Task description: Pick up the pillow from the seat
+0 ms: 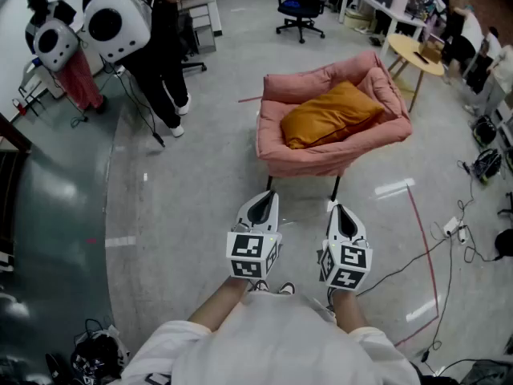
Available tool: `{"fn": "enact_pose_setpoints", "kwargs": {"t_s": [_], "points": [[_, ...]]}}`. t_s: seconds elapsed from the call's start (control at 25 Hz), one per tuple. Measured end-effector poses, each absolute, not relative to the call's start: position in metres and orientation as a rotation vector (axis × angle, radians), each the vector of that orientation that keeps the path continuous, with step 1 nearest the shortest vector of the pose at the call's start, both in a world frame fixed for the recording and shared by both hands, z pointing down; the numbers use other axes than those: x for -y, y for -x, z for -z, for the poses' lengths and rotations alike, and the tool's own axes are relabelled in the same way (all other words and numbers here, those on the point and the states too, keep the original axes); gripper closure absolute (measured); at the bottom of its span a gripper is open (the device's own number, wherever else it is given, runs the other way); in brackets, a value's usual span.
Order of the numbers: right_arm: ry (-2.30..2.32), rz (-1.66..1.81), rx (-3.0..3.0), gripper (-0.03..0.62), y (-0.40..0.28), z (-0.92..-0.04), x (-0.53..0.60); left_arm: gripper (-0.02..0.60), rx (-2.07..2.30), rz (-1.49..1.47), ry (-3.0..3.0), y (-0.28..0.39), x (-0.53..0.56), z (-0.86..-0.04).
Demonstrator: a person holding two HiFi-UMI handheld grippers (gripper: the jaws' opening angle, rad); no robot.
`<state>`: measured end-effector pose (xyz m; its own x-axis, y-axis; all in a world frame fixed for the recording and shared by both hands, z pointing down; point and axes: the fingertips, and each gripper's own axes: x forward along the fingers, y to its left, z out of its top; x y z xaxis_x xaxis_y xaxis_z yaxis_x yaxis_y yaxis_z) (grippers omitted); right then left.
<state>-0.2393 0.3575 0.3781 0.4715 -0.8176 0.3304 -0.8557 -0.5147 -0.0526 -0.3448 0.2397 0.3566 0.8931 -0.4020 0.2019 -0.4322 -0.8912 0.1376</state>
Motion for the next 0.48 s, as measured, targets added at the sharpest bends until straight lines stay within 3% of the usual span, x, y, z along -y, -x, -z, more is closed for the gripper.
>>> {"fn": "enact_pose_setpoints", "kwargs": {"t_s": [0.48], "points": [[-2.598,-0.503,1.483,0.566,0.248,-0.382,-0.334,0.574,0.643,-0.262,-2.871,0.356,-0.213,-0.361]]}}
